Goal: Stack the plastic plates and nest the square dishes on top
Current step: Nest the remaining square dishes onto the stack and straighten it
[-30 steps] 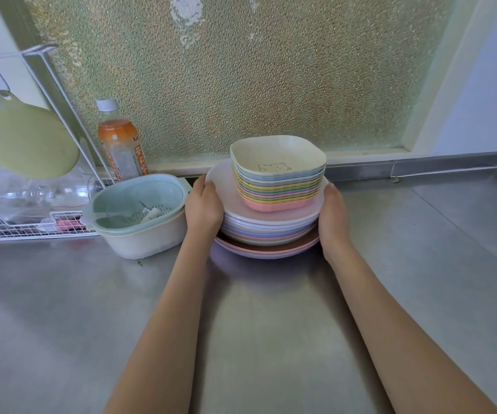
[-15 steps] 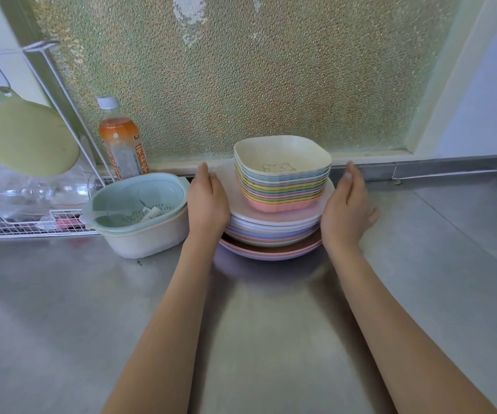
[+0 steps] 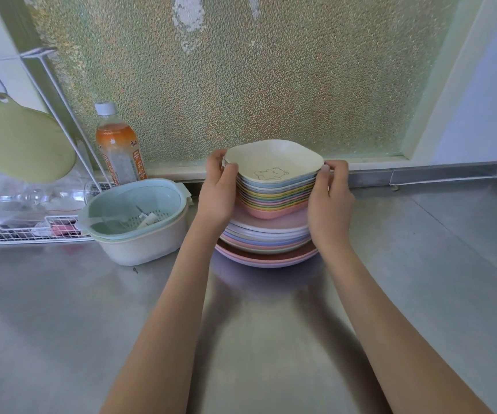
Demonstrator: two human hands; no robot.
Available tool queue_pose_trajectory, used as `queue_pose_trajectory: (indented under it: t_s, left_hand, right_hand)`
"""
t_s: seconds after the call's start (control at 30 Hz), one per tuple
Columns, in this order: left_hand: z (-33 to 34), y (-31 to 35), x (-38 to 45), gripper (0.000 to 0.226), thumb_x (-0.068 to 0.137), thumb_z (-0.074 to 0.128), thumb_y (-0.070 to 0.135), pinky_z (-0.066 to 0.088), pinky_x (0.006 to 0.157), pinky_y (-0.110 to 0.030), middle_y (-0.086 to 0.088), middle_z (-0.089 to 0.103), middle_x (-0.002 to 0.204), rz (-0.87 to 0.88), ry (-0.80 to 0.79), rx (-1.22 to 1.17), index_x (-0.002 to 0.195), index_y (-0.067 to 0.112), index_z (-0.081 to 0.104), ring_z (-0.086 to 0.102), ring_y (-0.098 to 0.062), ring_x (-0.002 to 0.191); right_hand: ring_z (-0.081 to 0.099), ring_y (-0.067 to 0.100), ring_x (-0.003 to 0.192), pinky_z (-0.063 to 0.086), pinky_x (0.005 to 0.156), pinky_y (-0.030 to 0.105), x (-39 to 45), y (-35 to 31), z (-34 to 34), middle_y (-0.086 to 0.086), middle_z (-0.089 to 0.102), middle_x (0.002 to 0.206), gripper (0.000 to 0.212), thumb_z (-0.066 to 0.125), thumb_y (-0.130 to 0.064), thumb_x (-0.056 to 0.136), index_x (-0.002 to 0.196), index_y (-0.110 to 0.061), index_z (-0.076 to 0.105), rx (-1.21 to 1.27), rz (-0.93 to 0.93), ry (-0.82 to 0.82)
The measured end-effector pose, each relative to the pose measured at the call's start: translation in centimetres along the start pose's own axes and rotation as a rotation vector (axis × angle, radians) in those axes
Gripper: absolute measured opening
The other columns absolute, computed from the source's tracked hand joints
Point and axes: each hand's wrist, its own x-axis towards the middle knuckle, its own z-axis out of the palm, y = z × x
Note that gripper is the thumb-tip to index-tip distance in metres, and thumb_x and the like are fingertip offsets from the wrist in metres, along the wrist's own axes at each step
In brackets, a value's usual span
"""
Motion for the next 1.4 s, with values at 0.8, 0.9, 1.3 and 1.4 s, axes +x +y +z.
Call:
queue_pose_trajectory:
  t_s: [0.8, 0.9, 1.3, 1.4]
  left_hand:
    - [0.2, -0.9, -0.2, 0.027, 0.1, 0.032, 0.032, 0.029, 0.083, -0.021, 0.009, 0.051, 0.101, 0.114, 0.17, 0.076, 0.117, 0.012, 0.04, 0.046, -0.011, 0.097]
    - [0.0, -1.5, 0.1, 0.041, 0.1, 0.027, 0.035, 0.025, 0.092, -0.018, 0.001, 0.049, 0.125, 0.182, 0.152, 0.154, 0.132, 0.015, 0.044, 0.041, -0.006, 0.113]
    - [0.0, -1.6, -0.4, 0.038, 0.102, 0.026, 0.033, 0.03, 0.081, -0.001, 0.018, 0.053, 0.111, 0.184, 0.141, 0.118, 0.13, 0.023, 0.05, 0.047, 0.0, 0.106]
    - [0.0, -1.5, -0.3, 0.037, 0.102, 0.028, 0.032, 0.029, 0.072, 0.007, 0.022, 0.054, 0.102, 0.161, 0.17, 0.108, 0.127, 0.024, 0.053, 0.05, 0.007, 0.092]
  right_hand:
    - [0.047, 0.018, 0.119, 0.032, 0.102, 0.033, 2.1, -0.5, 0.3, -0.003, 0.059, 0.122, 0.043, 0.027, -0.045, 0.099, 0.126, -0.023, 0.052, 0.053, 0.13, -0.321]
    - [0.034, 0.016, 0.136, 0.02, 0.115, 0.045, 2.4, 0.2, 0.3, -0.007, 0.044, 0.144, 0.053, 0.023, -0.054, 0.097, 0.138, -0.029, 0.044, 0.038, 0.143, -0.376]
    - [0.025, 0.018, 0.141, 0.012, 0.116, 0.046, 2.6, 0.5, 0.2, -0.008, 0.033, 0.151, 0.054, 0.017, -0.054, 0.097, 0.143, -0.03, 0.032, 0.006, 0.13, -0.437]
    - [0.029, 0.018, 0.139, 0.016, 0.115, 0.036, 2.4, 0.4, 0.1, -0.007, 0.038, 0.148, 0.05, 0.02, -0.051, 0.098, 0.142, -0.031, 0.036, 0.029, 0.098, -0.424]
